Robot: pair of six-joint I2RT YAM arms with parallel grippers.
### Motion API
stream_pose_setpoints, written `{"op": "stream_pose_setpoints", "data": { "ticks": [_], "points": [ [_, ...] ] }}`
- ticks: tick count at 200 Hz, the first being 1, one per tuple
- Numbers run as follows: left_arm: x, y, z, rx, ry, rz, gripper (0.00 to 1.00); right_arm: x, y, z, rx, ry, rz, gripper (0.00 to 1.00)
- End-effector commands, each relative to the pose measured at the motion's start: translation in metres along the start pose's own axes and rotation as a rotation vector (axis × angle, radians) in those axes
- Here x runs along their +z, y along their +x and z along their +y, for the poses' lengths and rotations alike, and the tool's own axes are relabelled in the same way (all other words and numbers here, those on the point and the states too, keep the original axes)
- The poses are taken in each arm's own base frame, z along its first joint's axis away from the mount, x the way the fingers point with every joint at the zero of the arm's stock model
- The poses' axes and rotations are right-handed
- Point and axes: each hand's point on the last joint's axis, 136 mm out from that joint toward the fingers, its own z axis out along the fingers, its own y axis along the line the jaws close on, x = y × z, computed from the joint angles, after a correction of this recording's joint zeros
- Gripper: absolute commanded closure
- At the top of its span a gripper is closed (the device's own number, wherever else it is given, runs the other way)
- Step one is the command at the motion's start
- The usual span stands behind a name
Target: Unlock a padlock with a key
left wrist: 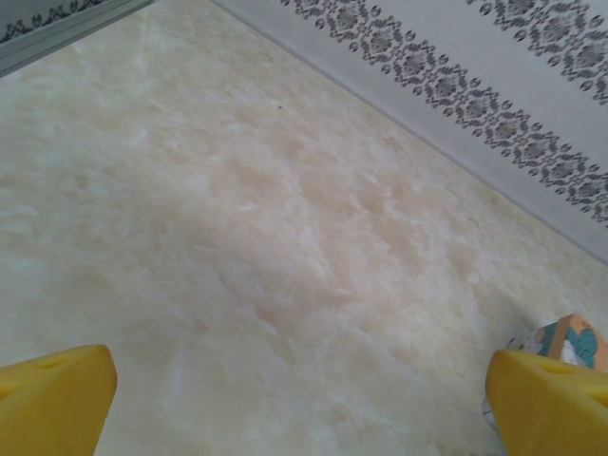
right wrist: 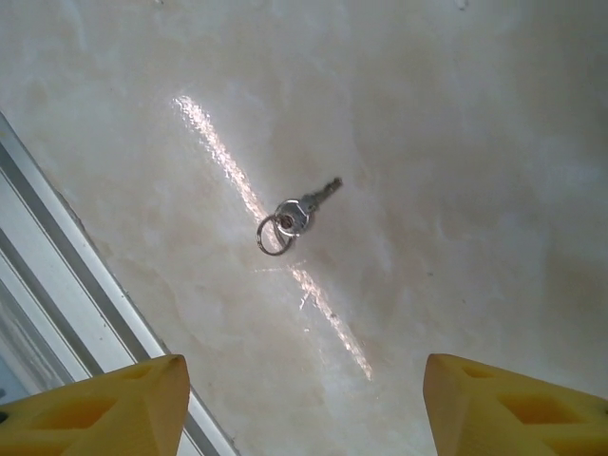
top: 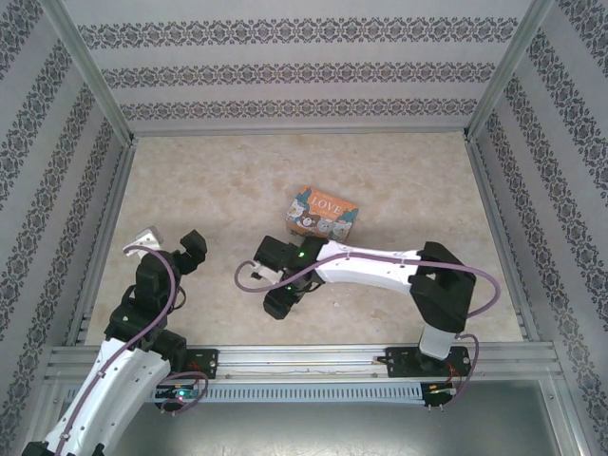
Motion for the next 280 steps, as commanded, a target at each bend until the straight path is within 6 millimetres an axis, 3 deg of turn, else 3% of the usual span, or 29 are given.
{"op": "stream_pose_setpoints", "data": {
  "ticks": [1, 29, 56, 111, 230, 280],
  "points": [
    [-0.003, -0.001, 0.01, -0.005, -0.054, 0.008, 0.0, 0.008, 0.001, 0.004, -0.059, 0.048, 0.077, 0.36],
    [-0.003, -0.003, 0.011, -0.001, -0.059, 0.002, 0.0, 0.024, -0.008, 0.013, -0.089, 0.059, 0.129, 0.41],
    [-0.003, -0.005, 0.011, 0.004, -0.061, -0.004, 0.01, 0.038, -0.015, 0.01, -0.093, 0.099, 0.166, 0.48],
    [0.001, -0.004, 0.009, 0.007, -0.061, -0.007, 0.0, 0.052, -0.005, 0.001, -0.072, 0.123, 0.221, 0.56],
    [0.009, -0.003, 0.003, 0.024, -0.054, -0.003, 0.0, 0.068, -0.002, -0.01, -0.032, 0.113, 0.241, 0.66],
    [0.009, -0.005, 0.002, 0.032, -0.052, -0.005, 0.0, 0.069, -0.004, -0.017, -0.006, 0.092, 0.197, 0.81]
  ]
}}
